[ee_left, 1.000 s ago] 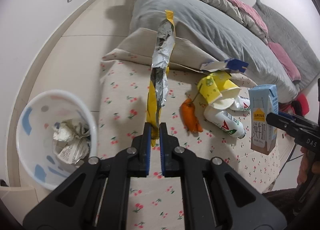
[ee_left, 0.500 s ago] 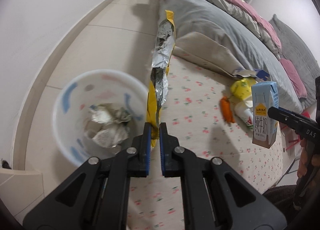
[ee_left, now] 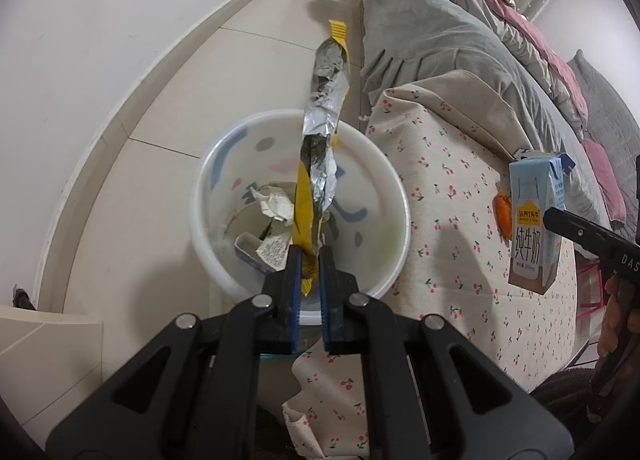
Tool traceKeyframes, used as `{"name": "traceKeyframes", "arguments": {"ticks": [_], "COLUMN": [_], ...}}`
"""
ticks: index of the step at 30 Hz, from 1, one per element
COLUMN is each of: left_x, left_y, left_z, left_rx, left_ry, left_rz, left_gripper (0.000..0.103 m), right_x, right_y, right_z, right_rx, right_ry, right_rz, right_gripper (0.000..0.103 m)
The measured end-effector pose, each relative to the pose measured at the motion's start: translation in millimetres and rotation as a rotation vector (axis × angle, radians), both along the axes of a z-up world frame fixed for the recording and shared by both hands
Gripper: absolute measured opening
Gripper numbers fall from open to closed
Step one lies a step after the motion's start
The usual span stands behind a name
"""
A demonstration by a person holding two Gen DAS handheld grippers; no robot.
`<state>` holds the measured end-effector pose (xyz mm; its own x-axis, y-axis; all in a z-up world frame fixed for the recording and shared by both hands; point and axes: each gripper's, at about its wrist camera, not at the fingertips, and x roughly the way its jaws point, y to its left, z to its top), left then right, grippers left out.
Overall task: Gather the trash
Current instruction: 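Carry the snack bag over the wastebasket and open the left gripper while the right carries the carton, then lower the milk carton over the wastebasket and open the right gripper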
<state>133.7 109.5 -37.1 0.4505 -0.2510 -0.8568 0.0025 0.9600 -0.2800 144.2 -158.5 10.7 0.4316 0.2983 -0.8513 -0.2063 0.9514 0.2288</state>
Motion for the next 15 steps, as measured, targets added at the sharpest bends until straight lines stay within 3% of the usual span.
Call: {"name": "traceKeyframes", "arguments": {"ticks": [2,4,5,6,9,15], "left_x": [0,1,1,0,-1,-4], "left_y": [6,10,13,17,28,41], "left_z": [0,-2,-3,-3,1,2], "left_rx": [0.010,0.027,0.039,0.046,0.048,0.133], "left_ry": [-0.001,0.016,0.024,0.020,0.009,-0.007], "left_rz": [0.018,0.032,0.053,0.073,0.106,0.142], "left_gripper": [0.013,0.039,0.067,0.081,0.081,0.088], "right_x": [5,9,11,12,17,25], "right_y": [6,11,14,17,26,54], "right_z": [-2,-5,-6,-7,-11,-20], "right_rx": [0.006,0.010,0.014,0.018,0.030,0.040], "right_ry": [-0.003,-0.006,-0.006,-0.005,0.001,0.012], "right_rz": [0.002,0.003,0.004,0.005,0.011,0.048], "right_gripper": [0.039,0.039,0.039,0.039,0.039,0.039]}}
